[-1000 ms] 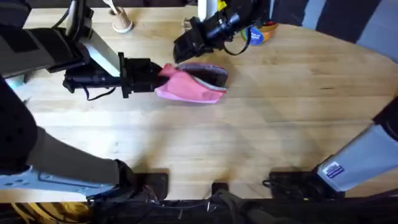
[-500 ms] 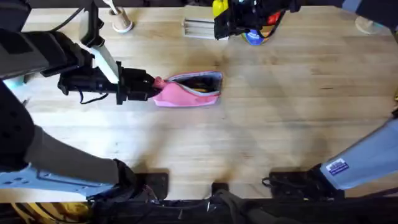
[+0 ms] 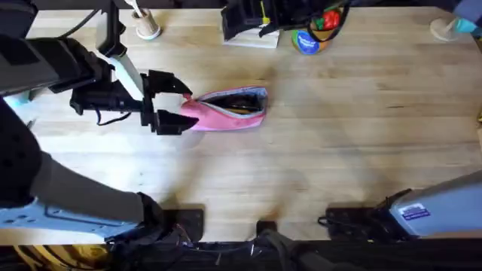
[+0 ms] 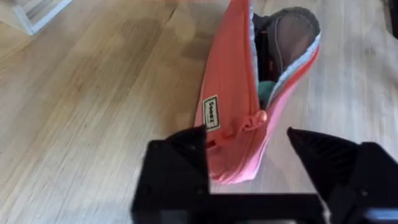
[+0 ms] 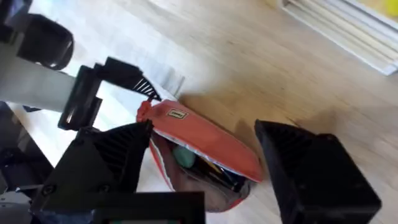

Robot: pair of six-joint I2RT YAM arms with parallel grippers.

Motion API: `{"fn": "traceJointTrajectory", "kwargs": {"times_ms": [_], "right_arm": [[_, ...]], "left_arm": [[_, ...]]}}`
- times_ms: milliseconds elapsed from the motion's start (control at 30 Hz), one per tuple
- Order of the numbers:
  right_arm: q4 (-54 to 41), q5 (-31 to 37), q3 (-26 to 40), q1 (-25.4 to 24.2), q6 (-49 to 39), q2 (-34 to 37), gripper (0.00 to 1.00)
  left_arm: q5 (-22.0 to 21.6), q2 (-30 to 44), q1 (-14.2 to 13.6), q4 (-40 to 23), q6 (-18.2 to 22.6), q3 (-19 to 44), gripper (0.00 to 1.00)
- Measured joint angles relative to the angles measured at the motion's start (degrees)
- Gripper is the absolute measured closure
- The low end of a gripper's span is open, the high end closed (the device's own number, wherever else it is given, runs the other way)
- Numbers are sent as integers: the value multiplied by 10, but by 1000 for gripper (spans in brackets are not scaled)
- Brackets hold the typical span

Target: Unzip the bag, pick up the pens from the table one at a time and place them inside, then zip the bag closed.

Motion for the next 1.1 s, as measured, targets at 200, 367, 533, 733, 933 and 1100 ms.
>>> {"fn": "traceJointTrajectory", "kwargs": {"times_ms": [200, 367, 533, 733, 933, 1100], "right_arm": [[1, -9, 0, 40, -2, 0, 6], [2, -10, 0, 63, -2, 1, 5], [13, -10, 0, 99, -2, 19, 5], [47, -10, 0, 140, -1, 77, 4], [89, -11, 0, 160, 27, 130, 4], [102, -12, 0, 160, 103, 157, 4]], "left_arm": [[2, 0, 0, 1, -2, 0, 8], [-18, 0, 1, 8, -1, 0, 7], [-45, 0, 31, 14, -1, 0, 7], [-57, 0, 103, 14, -1, 10, 8], [-62, 0, 160, 14, -1, 12, 8], [-64, 0, 180, 14, 19, 12, 7]]}}
